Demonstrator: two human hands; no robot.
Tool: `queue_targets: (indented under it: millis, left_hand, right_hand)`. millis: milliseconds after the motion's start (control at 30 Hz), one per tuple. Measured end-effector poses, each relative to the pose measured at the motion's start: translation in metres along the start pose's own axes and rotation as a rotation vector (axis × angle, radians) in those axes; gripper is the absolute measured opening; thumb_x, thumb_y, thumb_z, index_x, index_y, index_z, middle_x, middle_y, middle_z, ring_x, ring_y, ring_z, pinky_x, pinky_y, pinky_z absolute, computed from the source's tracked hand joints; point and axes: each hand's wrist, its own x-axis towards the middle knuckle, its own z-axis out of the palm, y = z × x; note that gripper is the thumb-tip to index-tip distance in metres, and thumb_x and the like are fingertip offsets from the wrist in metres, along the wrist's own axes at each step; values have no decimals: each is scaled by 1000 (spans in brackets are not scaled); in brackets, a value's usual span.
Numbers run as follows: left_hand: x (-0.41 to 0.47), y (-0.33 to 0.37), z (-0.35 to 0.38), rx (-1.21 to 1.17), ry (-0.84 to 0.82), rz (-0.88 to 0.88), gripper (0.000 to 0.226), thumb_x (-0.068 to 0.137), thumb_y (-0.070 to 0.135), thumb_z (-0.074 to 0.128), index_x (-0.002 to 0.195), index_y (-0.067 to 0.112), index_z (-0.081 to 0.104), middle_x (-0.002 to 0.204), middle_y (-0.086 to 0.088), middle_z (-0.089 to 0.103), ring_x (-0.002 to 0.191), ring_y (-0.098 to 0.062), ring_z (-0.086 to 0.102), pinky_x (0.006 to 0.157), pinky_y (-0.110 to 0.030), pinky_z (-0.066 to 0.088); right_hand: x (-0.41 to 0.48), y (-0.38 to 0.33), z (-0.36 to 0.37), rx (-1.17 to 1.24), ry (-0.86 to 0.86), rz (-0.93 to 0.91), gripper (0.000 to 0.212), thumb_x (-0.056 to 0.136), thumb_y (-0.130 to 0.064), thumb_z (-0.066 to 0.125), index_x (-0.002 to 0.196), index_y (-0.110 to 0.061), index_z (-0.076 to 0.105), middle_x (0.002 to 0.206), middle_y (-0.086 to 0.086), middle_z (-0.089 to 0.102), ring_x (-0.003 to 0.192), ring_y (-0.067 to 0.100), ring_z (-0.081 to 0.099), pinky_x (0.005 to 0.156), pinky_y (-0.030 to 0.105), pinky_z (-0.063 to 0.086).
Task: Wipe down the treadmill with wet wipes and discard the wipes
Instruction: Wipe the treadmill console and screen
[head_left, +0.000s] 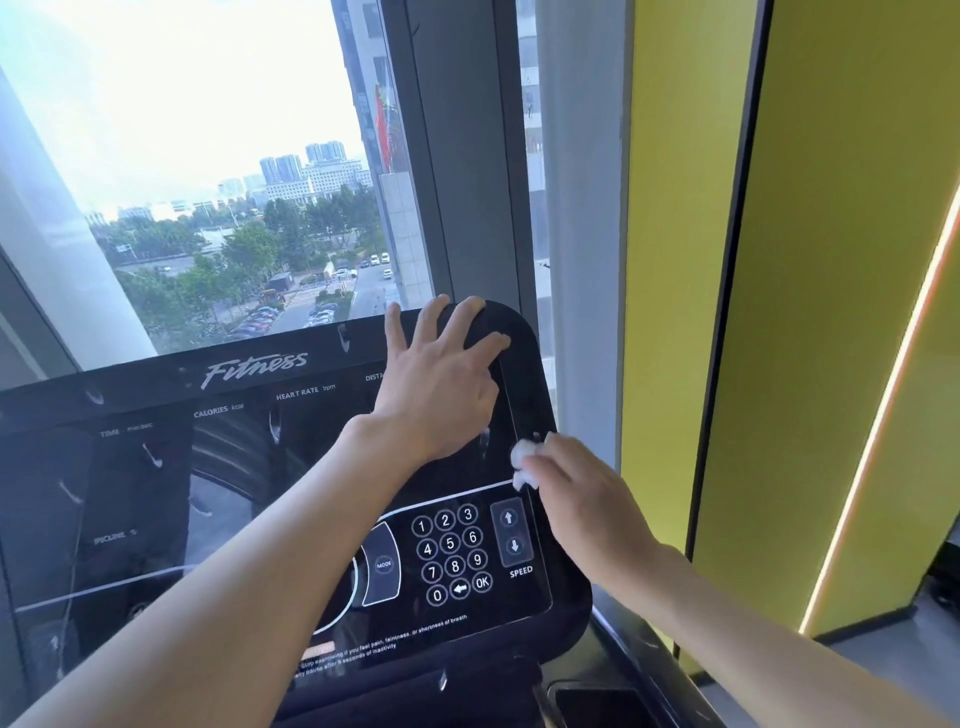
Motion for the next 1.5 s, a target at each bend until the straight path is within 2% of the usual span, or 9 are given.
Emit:
queue_targets:
  millis: [233, 400, 533, 700, 800, 1000, 1100, 1300, 1500]
  left_hand:
    - [-2, -2, 3, 25, 14, 8, 47, 93, 34, 41, 140, 38, 45, 155, 2, 26, 145, -30, 18, 113, -68, 11]
    - [-1, -4, 2, 11, 18, 12, 49, 91, 30, 42, 138, 39, 46, 155, 3, 27, 145, -29, 19, 113, -66, 12]
    - [-1, -3, 2, 1, 18, 1, 50, 90, 27, 42, 138, 39, 45, 155, 4, 26, 145, -28, 18, 113, -66, 10]
    - [-1, -6, 1, -10, 13, 8, 55, 88, 24, 44, 140, 41, 44, 156, 5, 25, 146, -27, 17, 114, -64, 8]
    - [-1, -6, 0, -35, 16, 2, 56, 88, 22, 46, 141, 41, 44, 156, 6, 25, 146, -26, 15, 115, -63, 6]
    - [-2, -10, -3, -68, -24, 3, 59, 90, 21, 43, 144, 45, 37, 158, 9, 19, 149, -22, 8, 117, -61, 2]
    - [-2, -10, -3, -83, -27, 4, 60, 90, 21, 42, 145, 45, 36, 158, 9, 20, 149, -22, 7, 117, -61, 1]
    - [-2, -10, -4, -98, -21, 2, 60, 90, 21, 41, 145, 44, 38, 159, 8, 21, 150, -22, 7, 117, -61, 1]
    - [-3, -11, -5, -99, -35, 6, 60, 90, 21, 40, 146, 45, 36, 160, 8, 20, 150, -21, 6, 117, -60, 0]
  right_hand:
    - [35, 7, -11, -12, 84, 146, 30, 77, 14, 69, 99, -6, 68, 83, 4, 50, 67, 12, 39, 51, 23, 35]
    - [16, 9, -11, -59, -79, -81, 40, 68, 18, 71, 96, -8, 65, 90, 0, 51, 73, 15, 45, 63, 19, 30]
    - [36, 9, -15, -30, 46, 126, 30, 77, 13, 68, 100, -6, 68, 82, 2, 49, 66, 10, 33, 54, 21, 29]
    - [15, 6, -12, -110, -52, -185, 22, 81, 7, 55, 91, -10, 67, 91, 0, 51, 74, 17, 48, 63, 23, 42]
    - [44, 20, -19, -110, 98, 33, 26, 83, 5, 60, 96, -14, 72, 87, 2, 57, 86, 24, 54, 72, 38, 48]
    - [59, 16, -43, 352, 138, 377, 27, 96, 4, 52, 118, -10, 53, 107, -1, 55, 89, 14, 54, 81, 27, 49]
    - [46, 16, -42, 305, 138, 340, 20, 90, 6, 57, 103, -10, 57, 93, 0, 56, 78, 18, 55, 71, 30, 48]
    - [25, 12, -20, 183, -19, 180, 16, 88, 3, 66, 97, -10, 71, 104, -2, 49, 83, 7, 54, 78, 4, 38]
    - [63, 12, -17, 98, 105, 151, 13, 94, -2, 61, 101, -8, 69, 99, 1, 53, 80, 8, 53, 74, 12, 42]
